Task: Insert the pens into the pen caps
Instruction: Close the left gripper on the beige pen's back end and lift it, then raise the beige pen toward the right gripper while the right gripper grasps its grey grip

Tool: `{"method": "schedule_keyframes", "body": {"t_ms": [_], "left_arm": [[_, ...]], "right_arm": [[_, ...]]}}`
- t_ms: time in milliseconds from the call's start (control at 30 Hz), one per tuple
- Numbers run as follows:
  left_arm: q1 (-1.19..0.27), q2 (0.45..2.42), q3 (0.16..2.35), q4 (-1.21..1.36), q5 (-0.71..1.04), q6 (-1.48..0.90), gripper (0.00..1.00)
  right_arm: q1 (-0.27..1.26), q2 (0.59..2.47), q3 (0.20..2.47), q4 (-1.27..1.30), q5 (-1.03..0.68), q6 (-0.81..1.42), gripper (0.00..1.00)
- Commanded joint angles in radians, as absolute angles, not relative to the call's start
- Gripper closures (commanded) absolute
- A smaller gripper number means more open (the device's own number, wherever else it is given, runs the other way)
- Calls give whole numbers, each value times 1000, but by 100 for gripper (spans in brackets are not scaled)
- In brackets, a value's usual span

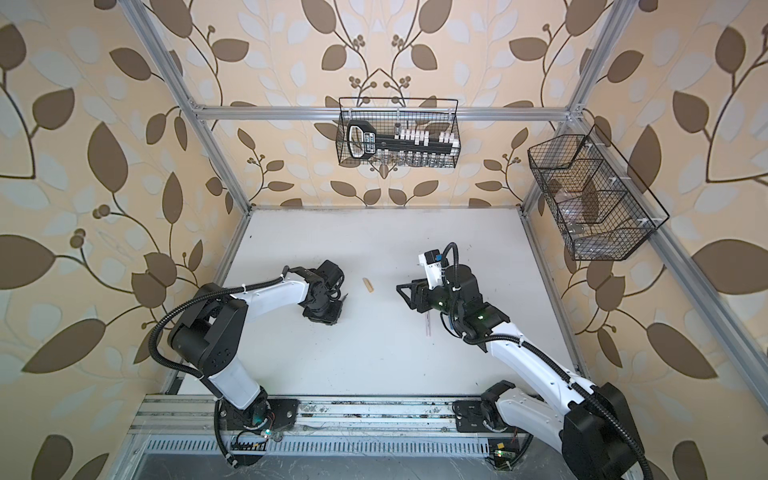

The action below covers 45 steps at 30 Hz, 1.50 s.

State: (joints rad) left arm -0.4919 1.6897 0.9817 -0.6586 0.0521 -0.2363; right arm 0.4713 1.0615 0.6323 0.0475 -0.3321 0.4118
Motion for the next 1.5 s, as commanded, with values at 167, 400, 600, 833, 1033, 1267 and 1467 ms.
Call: {"method": "schedule_keyframes", "body": {"t_ms": [167, 400, 600, 833, 1033, 1267, 1467], "left_arm": [[-500, 1680, 979, -638, 112, -211, 93], [-501, 1628, 945, -545, 197, -221, 100], [-514, 1495, 850, -316, 320, -253, 100], [-550, 1388, 758, -101, 460, -268, 100], [-609, 1415, 771, -92, 485, -252, 100], [-650, 1409, 770, -83, 480, -253, 100], [-663, 1377, 769, -95, 464, -255, 100]], "right_arm": [[479, 1107, 667, 36, -318, 479, 38], [498, 1149, 623, 107, -299, 549, 38], [562, 1235, 569, 265, -282, 663, 38], [637, 1381, 566, 441, -328, 731, 38], [645, 1462, 582, 556, -368, 763, 38], [624, 1503, 615, 552, -357, 768, 38], [607, 1521, 606, 638, -414, 808, 52]]}}
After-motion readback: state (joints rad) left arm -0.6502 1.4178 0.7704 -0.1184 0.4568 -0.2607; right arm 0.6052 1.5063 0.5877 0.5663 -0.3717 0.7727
